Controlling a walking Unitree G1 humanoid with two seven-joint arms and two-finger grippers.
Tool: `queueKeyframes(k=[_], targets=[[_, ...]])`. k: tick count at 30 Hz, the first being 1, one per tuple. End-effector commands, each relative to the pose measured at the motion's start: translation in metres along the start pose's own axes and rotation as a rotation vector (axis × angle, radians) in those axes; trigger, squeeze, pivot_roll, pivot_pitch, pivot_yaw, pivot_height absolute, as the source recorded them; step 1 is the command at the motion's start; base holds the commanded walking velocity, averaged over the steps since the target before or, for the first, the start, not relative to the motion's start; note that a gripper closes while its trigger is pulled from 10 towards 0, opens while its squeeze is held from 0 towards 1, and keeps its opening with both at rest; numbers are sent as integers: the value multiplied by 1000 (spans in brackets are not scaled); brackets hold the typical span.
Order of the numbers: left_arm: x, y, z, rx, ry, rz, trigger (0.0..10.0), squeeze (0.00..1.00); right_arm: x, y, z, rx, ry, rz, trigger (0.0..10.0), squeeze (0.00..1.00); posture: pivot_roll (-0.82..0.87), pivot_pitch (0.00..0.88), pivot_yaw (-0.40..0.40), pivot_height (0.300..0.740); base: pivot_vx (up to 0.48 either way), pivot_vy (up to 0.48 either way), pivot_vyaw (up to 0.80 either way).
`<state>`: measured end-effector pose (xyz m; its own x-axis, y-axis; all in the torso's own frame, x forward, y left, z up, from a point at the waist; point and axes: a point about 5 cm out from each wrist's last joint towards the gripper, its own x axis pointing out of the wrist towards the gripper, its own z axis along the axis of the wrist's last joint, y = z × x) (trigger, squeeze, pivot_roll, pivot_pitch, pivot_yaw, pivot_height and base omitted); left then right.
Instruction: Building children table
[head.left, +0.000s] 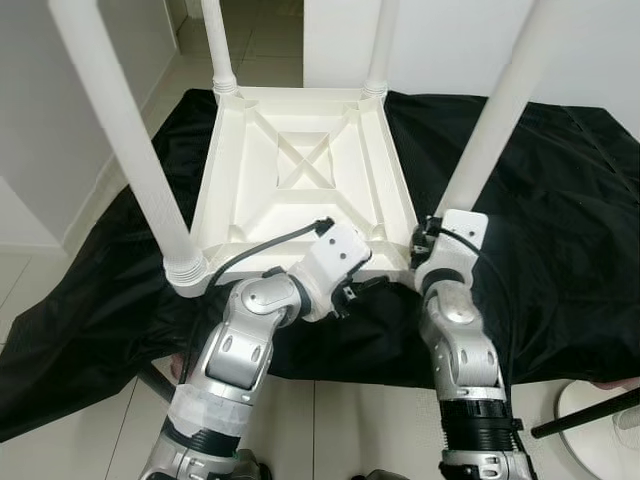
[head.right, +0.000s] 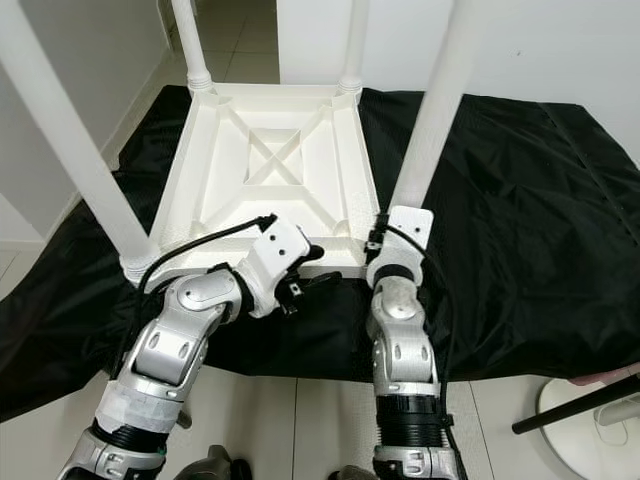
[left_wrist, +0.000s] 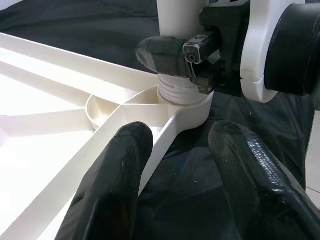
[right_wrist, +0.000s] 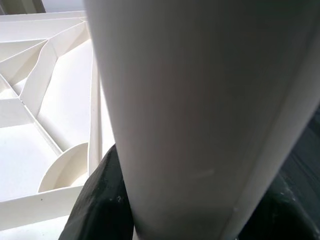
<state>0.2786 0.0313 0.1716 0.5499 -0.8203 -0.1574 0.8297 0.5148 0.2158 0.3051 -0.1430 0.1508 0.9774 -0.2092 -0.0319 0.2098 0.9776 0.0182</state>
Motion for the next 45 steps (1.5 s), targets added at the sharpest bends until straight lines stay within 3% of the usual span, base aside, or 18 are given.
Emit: queueKeyframes(k=[1, 3, 4, 17, 18, 19, 20, 21, 24, 31, 38, 45], targets=[[0, 7, -3, -8, 20, 149, 10000, 0, -1, -2, -12, 7, 70, -4, 10000, 0, -16, 19, 12, 740, 0, 0, 0], [0, 7, -4, -7, 21, 149, 10000, 0, -1, -2, -9, 19, 54, 3, 10000, 0, -17, 18, 11, 740, 0, 0, 0], [0, 7, -4, -5, 21, 149, 10000, 0, 0, -2, -4, 35, 23, 34, 10000, 1000, -17, 17, 12, 740, 0, 0, 0], [2, 8, -3, -4, 14, 148, 10000, 0, 2, -8, 7, 80, -24, 171, 10000, 1000, -25, 14, 13, 740, 0, 0, 0], [3, 7, -3, -3, 12, 146, 10000, 0, 4, -11, 5, 46, -21, 274, 10000, 1000, -33, 16, 8, 740, 0, 0, 0], [3, 7, -3, -3, 12, 146, 10000, 0, 4, -11, 5, 46, -21, 274, 10000, 1000, -33, 16, 8, 740, 0, 0, 0], [4, 6, -2, -4, 8, 145, 10000, 0, 6, -19, 5, 4, -27, 373, 10000, 0, -33, 16, 4, 740, 0, 0, 0], [4, 6, -2, -4, 8, 145, 10000, 0, 6, -19, 5, 4, -27, 373, 10000, 0, -33, 16, 4, 740, 0, 0, 0], [5, 6, -2, -4, 4, 148, 10000, 0, 8, -40, 7, -140, -48, 623, 10000, 0, -30, 13, -2, 740, 0, 0, 0], [6, 8, -1, 0, 1, 157, 10000, 0, 18, -65, 6, -211, 3, 779, 10000, 0, -24, 7, -11, 740, 0, 0, 0], [7, 8, 0, 7, -8, 164, 10000, 0, 30, -73, -4, -280, 84, 870, 10000, 0, -12, 0, -25, 740, 0, 0, 0], [12, 7, 4, -4, -35, 132, 10000, 0, 39, -67, -13, -313, 105, 912, 9843, 0, -6, 0, -35, 740, 0, 0, 0]])
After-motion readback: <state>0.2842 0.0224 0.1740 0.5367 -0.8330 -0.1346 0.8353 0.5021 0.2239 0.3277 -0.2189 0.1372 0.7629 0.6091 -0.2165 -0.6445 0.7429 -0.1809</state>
